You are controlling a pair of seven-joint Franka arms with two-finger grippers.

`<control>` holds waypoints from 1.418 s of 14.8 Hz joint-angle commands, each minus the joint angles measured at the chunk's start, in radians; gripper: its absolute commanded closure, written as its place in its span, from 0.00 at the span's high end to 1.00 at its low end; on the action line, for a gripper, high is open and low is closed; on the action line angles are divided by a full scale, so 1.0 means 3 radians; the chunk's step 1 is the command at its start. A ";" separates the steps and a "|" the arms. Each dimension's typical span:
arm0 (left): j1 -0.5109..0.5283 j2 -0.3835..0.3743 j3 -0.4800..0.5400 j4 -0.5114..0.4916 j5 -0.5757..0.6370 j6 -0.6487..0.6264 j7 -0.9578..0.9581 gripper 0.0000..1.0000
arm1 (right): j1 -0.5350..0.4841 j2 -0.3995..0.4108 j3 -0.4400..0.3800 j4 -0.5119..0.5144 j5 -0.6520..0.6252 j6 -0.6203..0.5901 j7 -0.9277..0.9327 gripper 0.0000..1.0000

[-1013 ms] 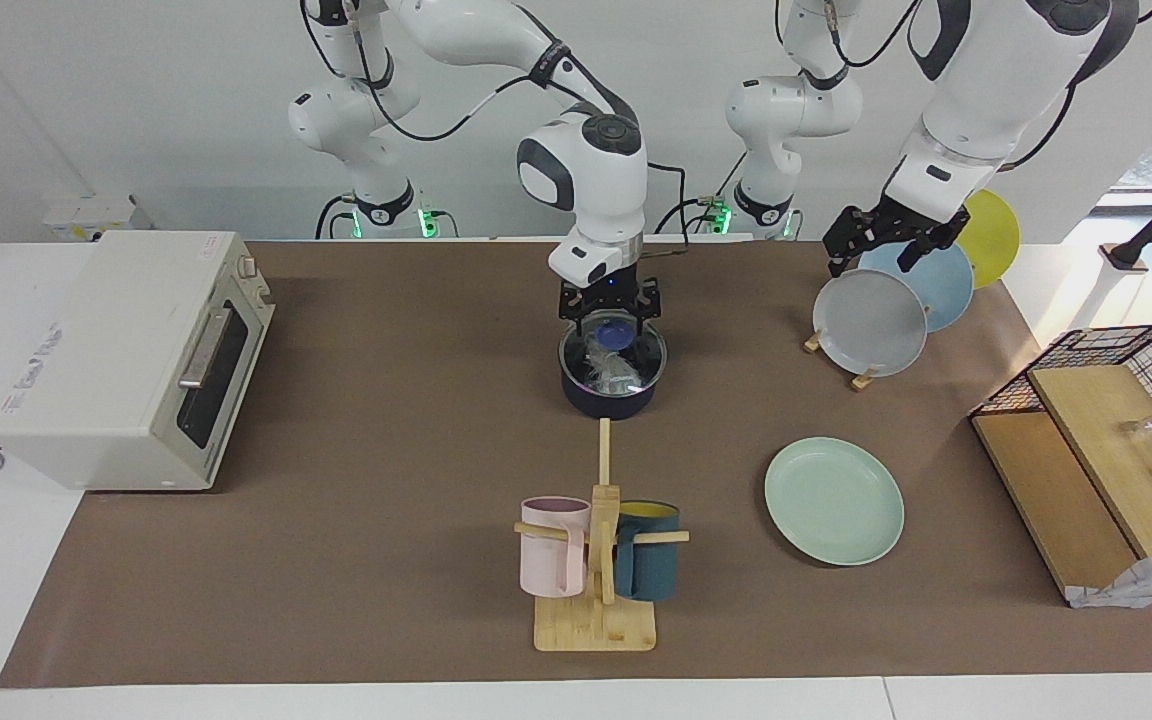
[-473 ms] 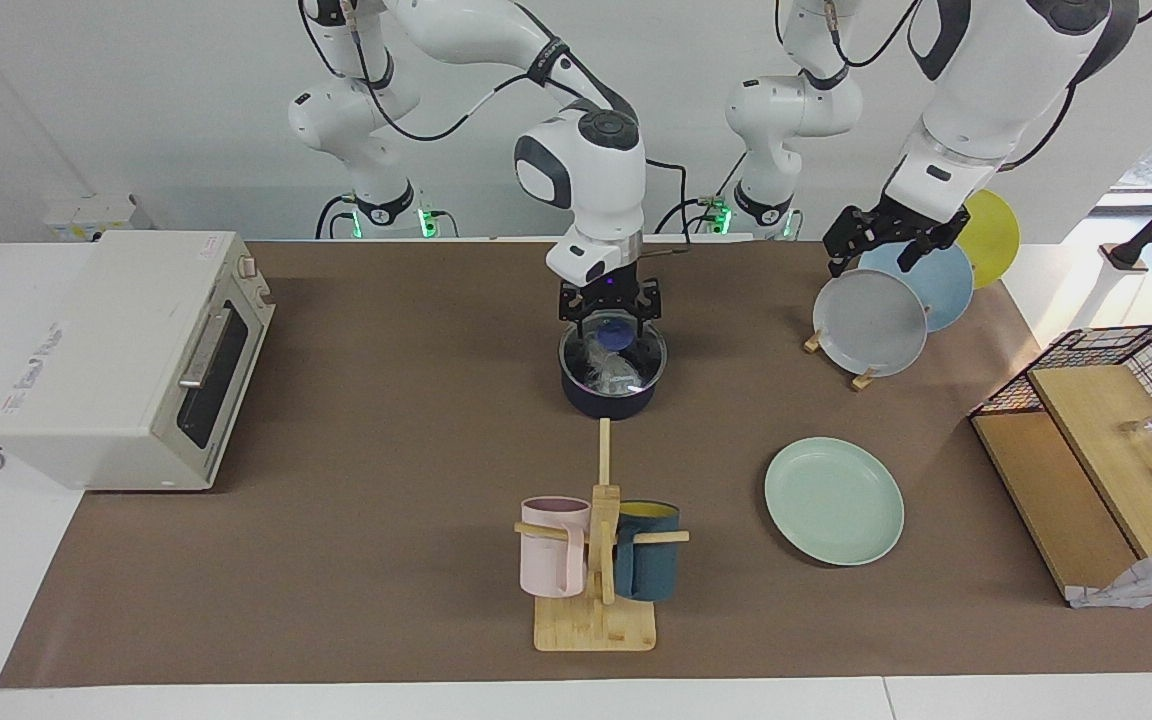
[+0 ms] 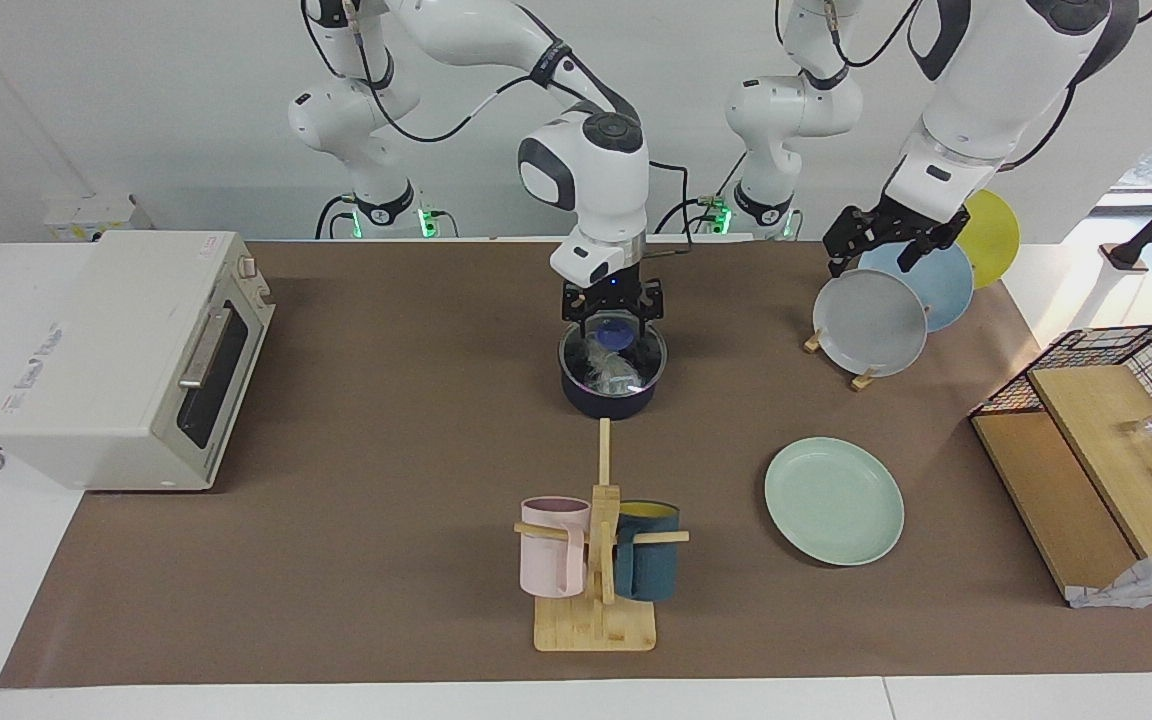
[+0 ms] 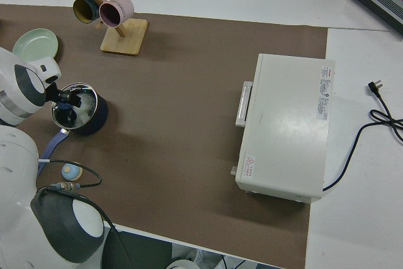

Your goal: Transfer vermicelli from pot to plate

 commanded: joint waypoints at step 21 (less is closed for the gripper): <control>0.0051 -0.0061 -0.0024 -0.0049 -0.0062 0.0039 0.0028 1.00 | -0.0444 -0.0089 -0.0015 0.0836 -0.0070 -0.1040 -0.0709 0.59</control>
